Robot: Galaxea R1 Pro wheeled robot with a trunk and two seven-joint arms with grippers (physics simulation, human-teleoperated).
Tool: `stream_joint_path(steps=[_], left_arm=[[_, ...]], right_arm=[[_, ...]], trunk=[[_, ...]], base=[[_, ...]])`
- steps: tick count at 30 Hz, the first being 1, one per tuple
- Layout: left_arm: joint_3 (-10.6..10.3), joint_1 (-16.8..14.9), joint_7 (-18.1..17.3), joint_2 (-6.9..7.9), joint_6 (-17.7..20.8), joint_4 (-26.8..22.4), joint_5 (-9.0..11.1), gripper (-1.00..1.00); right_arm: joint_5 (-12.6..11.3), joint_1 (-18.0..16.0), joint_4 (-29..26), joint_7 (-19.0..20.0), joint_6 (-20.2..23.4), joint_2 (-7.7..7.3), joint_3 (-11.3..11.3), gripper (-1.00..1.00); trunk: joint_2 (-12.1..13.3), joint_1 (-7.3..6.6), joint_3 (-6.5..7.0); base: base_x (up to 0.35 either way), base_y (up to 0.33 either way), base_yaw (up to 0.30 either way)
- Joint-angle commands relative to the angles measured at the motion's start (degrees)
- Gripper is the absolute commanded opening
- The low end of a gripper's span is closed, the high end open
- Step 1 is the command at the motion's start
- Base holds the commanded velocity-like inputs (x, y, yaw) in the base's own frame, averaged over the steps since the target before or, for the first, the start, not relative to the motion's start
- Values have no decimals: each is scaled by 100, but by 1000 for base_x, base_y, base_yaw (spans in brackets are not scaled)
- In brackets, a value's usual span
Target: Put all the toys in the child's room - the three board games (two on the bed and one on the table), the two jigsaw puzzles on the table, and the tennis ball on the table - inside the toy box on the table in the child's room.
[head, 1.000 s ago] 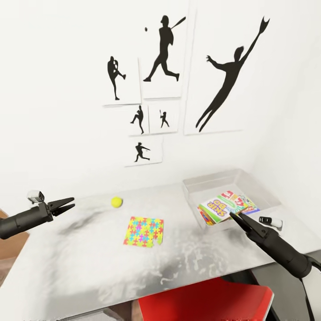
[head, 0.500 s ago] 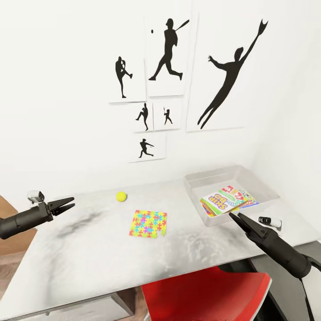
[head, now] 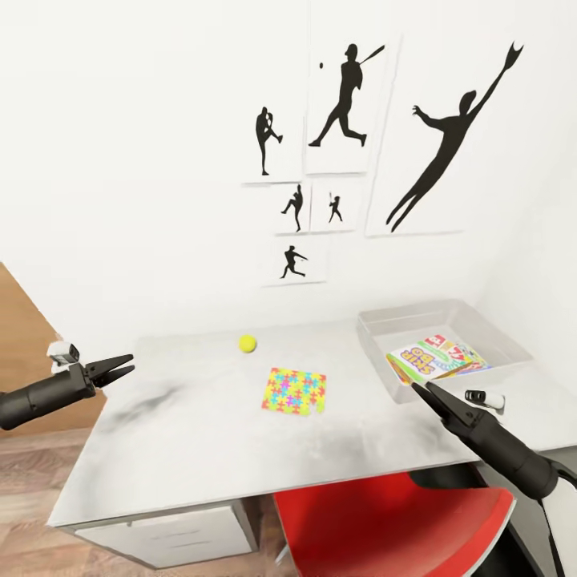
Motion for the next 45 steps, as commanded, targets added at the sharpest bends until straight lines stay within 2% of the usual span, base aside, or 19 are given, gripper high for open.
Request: stream_joint_path(steps=[1, 15, 24, 32, 45], left_arm=[[0, -7, -12, 0, 31, 2, 4, 100], [0, -5, -7, 0, 30, 2, 4, 100], [0, -6, -10, 0, 30, 3, 4, 100], [0, -7, -11, 0, 30, 1, -2, 100], [0, -6, 0, 0, 30, 3, -1, 100]], right_arm=[[-12, -4, -2, -16, 29, 2, -4, 100], [-6, -4, -2, -65, 24, 8, 72, 100], [-5, -4, -2, -95, 24, 16, 75, 100], [-6, -4, -2, -299, 28, 17, 80, 100], [-5, -4, -3, -329, 21, 83, 76, 100]], trunk=[[-11, 3, -8], [-11, 3, -1], [-11, 3, 0], [-11, 3, 18], [-11, 3, 109]], base=[[-25, 25, 115], [-8, 10, 23], [-76, 194, 16], [-18, 71, 220], [-1, 4, 193]])
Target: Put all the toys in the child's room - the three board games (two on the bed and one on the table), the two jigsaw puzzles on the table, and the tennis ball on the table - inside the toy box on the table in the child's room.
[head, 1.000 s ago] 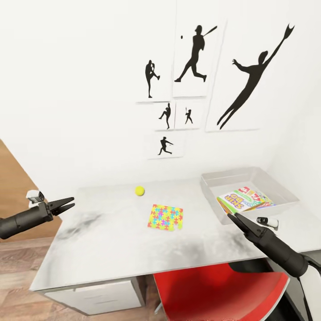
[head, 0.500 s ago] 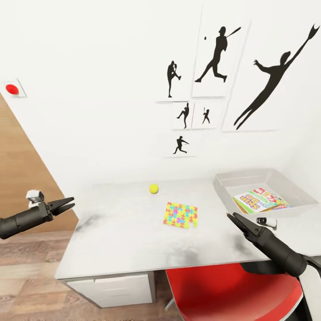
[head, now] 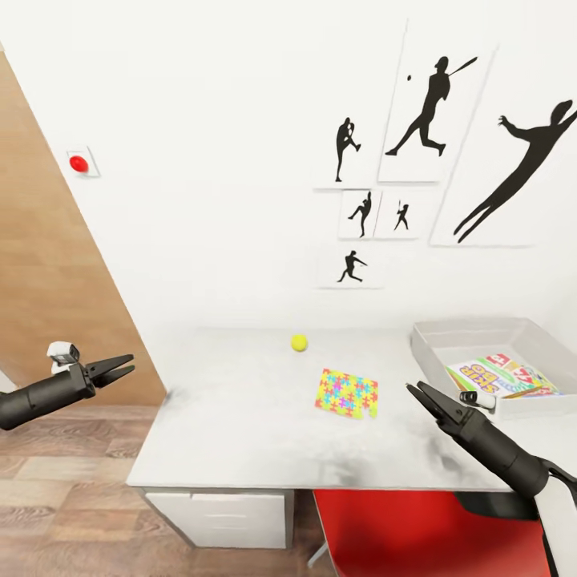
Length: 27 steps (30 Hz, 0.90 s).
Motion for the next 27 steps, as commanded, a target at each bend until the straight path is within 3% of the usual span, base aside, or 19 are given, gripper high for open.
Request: stream_joint_path(steps=[1, 13, 18, 27], left_arm=[[1, -7, -9, 0, 32, 1, 2, 100], [1, -6, -13, 0, 32, 1, 0, 100], [1, -7, -15, 0, 26, 1, 0, 100], [1, -9, -23, 0, 23, -1, 0, 100]], right_arm=[[-9, -4, 0, 8, 27, 1, -4, 100], [-9, -4, 1, 9, 2, 4, -9, 100], [-31, -4, 1, 25, -294, 2, -19, 100], [-42, -4, 1, 26, -436, 3, -13, 100]], trunk=[[-11, 3, -3], [-11, 3, 103], [-11, 3, 149], [-11, 3, 234]], base=[[0, 0, 138], [0, 0, 113], [0, 0, 43], [0, 0, 7]])
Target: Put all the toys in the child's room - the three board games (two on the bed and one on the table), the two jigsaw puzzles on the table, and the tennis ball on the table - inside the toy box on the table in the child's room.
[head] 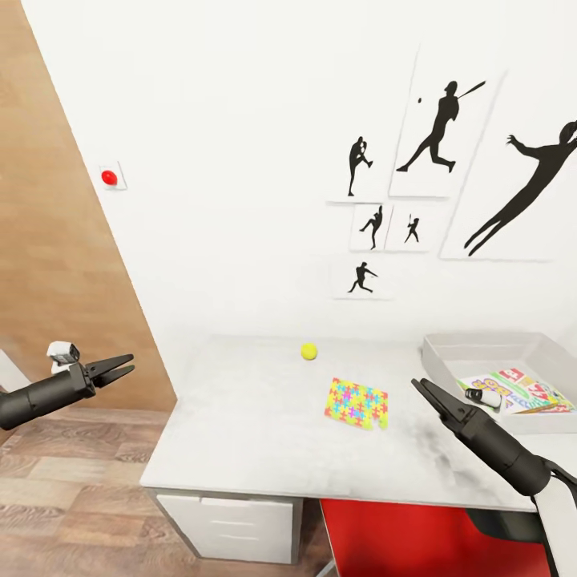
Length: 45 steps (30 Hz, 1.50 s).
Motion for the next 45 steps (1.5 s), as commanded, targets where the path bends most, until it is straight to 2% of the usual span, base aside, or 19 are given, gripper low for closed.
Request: stream_joint_path(steps=[1, 37, 45], left_arm=[[2, -4, -11, 1, 32, 1, 5, 100], [8, -5, -23, 8, 41, 3, 5, 100], [2, -4, -1, 9, 47, 8, -1, 100]], right_arm=[[-18, -5, 0, 4, 29, 0, -3, 100], [-19, -5, 0, -5, 16, 0, 14, 100], [-19, -5, 0, -15, 8, 0, 14, 100]], trunk=[[-11, 4, -2], [-11, 3, 341], [-11, 3, 373]], base=[[0, 0, 1], [0, 0, 0], [0, 0, 6]])
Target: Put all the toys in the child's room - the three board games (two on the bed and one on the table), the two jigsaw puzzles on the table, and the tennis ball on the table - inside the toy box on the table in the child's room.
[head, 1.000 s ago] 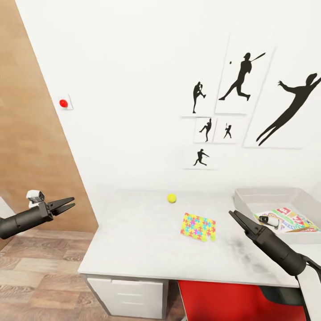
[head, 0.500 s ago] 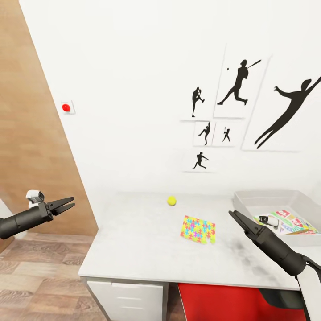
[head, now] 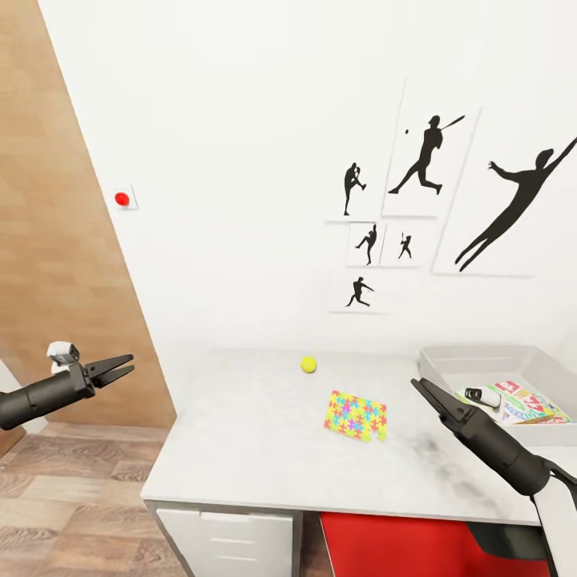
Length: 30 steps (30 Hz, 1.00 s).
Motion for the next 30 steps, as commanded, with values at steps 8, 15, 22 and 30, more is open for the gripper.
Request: stream_joint_path(steps=[8, 15, 22, 30], left_arm=[[1, -12, 25, 1, 35, 15, -10, 100], [3, -22, 31, 1, 41, 32, -11, 100], [2, -39, 31, 1, 55, 32, -7, 100], [2, -45, 31, 25, 128, 37, -6, 100]], right_arm=[[-11, -5, 8, -33, 19, -1, -3, 100], [2, -5, 9, -309, 17, -1, -15, 100], [10, -5, 3, -502, 11, -1, -29, 100], [13, -5, 0, -699, 9, -1, -25, 100]], trunk=[[-13, 4, -10], [-13, 4, -10], [-13, 4, -10], [-13, 4, -10]], base=[[0, 0, 0], [0, 0, 0], [0, 0, 0], [0, 0, 0]])
